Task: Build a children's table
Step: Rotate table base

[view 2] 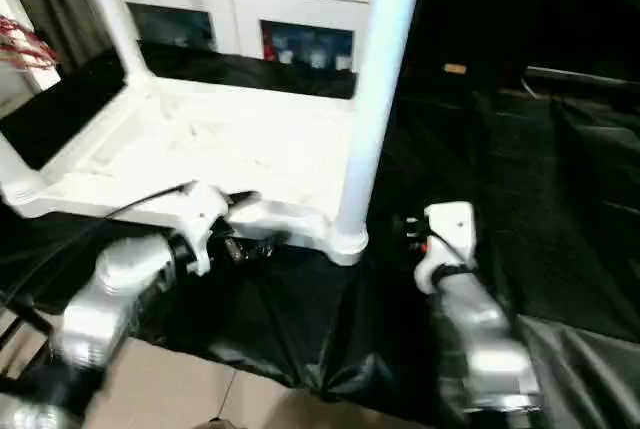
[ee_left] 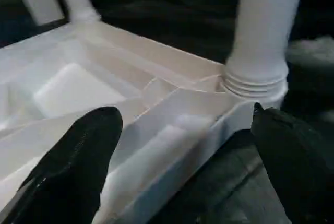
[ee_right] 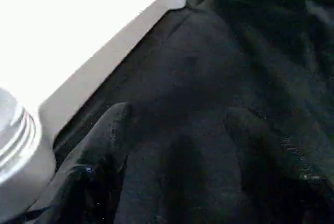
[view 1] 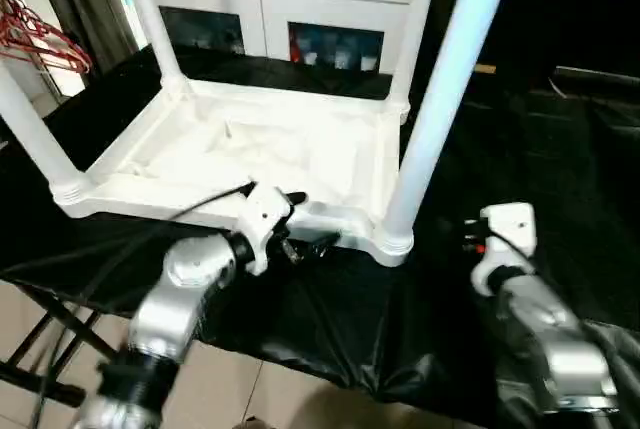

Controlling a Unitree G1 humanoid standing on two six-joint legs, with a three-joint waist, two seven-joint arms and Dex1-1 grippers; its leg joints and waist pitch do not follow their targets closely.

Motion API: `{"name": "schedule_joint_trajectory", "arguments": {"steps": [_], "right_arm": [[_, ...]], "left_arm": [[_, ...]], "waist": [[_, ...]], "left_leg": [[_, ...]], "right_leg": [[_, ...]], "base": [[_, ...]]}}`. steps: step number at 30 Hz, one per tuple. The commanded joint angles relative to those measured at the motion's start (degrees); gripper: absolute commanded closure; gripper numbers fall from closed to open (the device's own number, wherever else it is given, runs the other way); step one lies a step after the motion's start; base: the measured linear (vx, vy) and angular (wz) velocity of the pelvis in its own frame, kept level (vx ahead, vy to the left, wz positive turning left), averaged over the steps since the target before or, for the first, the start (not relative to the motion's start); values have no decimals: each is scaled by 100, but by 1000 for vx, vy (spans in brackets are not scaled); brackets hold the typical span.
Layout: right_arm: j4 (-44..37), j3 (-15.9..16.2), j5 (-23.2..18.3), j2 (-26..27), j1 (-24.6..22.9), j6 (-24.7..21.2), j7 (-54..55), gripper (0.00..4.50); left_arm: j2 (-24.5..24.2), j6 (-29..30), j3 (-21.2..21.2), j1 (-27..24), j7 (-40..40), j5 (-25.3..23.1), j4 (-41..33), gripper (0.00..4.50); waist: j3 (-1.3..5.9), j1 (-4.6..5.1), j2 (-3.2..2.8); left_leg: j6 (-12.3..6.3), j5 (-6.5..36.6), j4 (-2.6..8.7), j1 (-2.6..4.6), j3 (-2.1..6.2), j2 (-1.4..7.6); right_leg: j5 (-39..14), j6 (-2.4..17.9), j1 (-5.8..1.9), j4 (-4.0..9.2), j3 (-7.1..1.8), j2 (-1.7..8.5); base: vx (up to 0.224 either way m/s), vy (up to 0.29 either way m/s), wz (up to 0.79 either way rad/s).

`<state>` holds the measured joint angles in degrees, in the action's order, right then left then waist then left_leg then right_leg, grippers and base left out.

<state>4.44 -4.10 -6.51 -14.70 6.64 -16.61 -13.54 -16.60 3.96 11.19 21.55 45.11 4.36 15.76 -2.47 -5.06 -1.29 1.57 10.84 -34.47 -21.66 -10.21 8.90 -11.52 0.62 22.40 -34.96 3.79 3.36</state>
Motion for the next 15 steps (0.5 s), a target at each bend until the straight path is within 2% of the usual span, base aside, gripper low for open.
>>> {"name": "schedule_joint_trajectory", "arguments": {"steps": [1,2,4,5,6,8,9,10,12,13,14,15], "right_arm": [[-77,48,-28,-150,82,138,-412,141],[-60,53,-117,-243,91,164,-634,141],[-48,114,-143,-407,66,247,-928,141],[-80,178,-110,-530,40,277,-1085,141],[-168,240,-104,-678,-3,240,-1273,141],[-265,233,-280,-875,-125,248,-1617,141],[-313,219,-317,-970,-198,238,-1694,141],[-419,208,-368,-1072,-266,183,-1790,141],[-627,144,-586,-1173,-352,45,-2101,141],[-692,132,-661,-1205,-379,26,-2228,141],[-697,177,-635,-1263,-389,66,-2346,141],[-690,217,-596,-1307,-393,103,-2409,141]], "left_arm": [[-4,-75,278,245,244,-206,256,3],[-15,-105,384,369,346,-280,396,3],[-33,-98,538,482,571,-345,522,3],[-29,-98,613,548,701,-375,591,3],[2,-151,685,644,793,-421,701,3],[143,-302,779,841,867,-457,1086,3],[187,-378,838,916,841,-533,1229,3],[218,-404,898,1016,855,-602,1370,19],[289,-424,889,1260,801,-648,1718,30],[318,-422,861,1359,749,-655,1861,41],[325,-450,842,1459,762,-647,2024,48],[324,-471,835,1517,783,-644,2121,57]], "waist": [[251,42,59],[263,38,-11],[283,71,-65],[310,65,-22],[317,67,-88],[336,75,7],[333,37,40],[333,37,40],[334,17,-37],[320,36,-25],[320,40,-54],[320,58,-34]], "left_leg": [[90,1844,536,131,219,447],[105,1871,528,156,209,450],[113,1734,516,144,201,454],[23,1462,485,125,189,444],[-34,1327,455,112,181,430],[-287,980,392,95,139,410],[-426,841,379,77,141,410],[-426,841,379,77,141,410],[-534,814,368,78,152,418],[-545,911,383,73,156,431],[-507,979,387,67,173,432],[-498,1014,387,72,166,428]], "right_leg": [[-1831,642,-164,529,-351,549],[-1752,678,-159,544,-360,557],[-1280,825,-194,519,-366,552],[-874,963,-246,460,-365,565],[-741,1011,-253,448,-371,567],[-448,1128,-297,442,-367,574],[-523,1125,-318,441,-364,596],[-523,1125,-318,441,-364,596],[-696,1096,-305,457,-337,574],[-807,1085,-302,488,-328,572],[-943,1095,-315,487,-318,589],[-1010,1097,-308,504,-311,580]], "base": [[0,0,0],[0,0,0],[0,0,0],[0,0,0],[0,0,0],[0,0,0],[0,0,0],[0,0,0],[0,0,0],[0,0,0],[0,0,0],[0,0,0]]}}
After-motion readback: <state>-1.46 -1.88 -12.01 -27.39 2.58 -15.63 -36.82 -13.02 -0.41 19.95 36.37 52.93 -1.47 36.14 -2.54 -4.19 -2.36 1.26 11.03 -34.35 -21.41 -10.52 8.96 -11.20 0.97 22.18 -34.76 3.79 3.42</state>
